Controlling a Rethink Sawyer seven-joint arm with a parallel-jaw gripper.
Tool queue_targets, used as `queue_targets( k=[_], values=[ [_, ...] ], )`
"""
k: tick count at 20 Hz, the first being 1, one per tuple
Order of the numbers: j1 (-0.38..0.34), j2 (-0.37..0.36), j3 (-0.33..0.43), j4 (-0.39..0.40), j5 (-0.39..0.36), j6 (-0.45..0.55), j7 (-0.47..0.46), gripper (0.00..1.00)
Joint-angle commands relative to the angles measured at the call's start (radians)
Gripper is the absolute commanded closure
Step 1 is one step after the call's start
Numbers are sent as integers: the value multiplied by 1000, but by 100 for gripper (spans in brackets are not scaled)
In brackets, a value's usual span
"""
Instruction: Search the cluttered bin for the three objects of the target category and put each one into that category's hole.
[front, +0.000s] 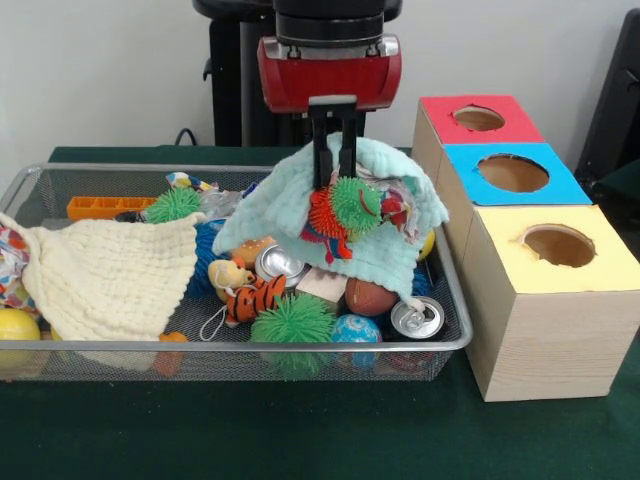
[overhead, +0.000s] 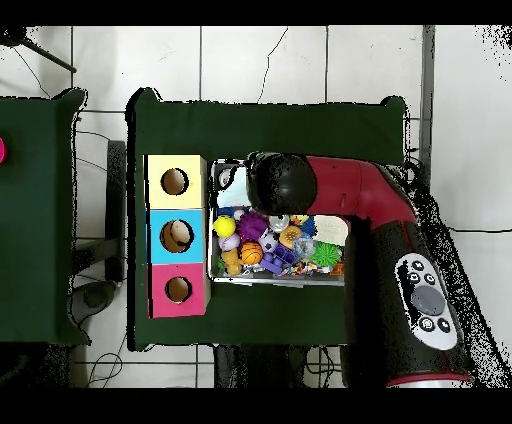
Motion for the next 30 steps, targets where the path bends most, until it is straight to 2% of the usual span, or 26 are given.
queue_targets(
  k=[1, 9, 12, 17, 19, 20, 21, 22, 27, 30],
  values=[
    [25, -48, -14, 75, 30, 89, 105, 100],
    [7, -48, -12, 62, 46, 101, 86, 100],
    [12, -14, -13, 6, 43, 125, 82, 100],
    [23, 5, -15, -7, 41, 117, 92, 100],
    [26, 25, -15, -42, 40, 133, 90, 100],
    [24, 9, -16, -7, 42, 113, 93, 100],
    [25, 11, -15, -9, 42, 113, 93, 100],
    [30, 38, -16, -58, 39, 134, 92, 100],
    [41, 54, -19, -99, 41, 154, 95, 100],
    [54, 73, -21, -150, 39, 182, 95, 100]
  ],
)
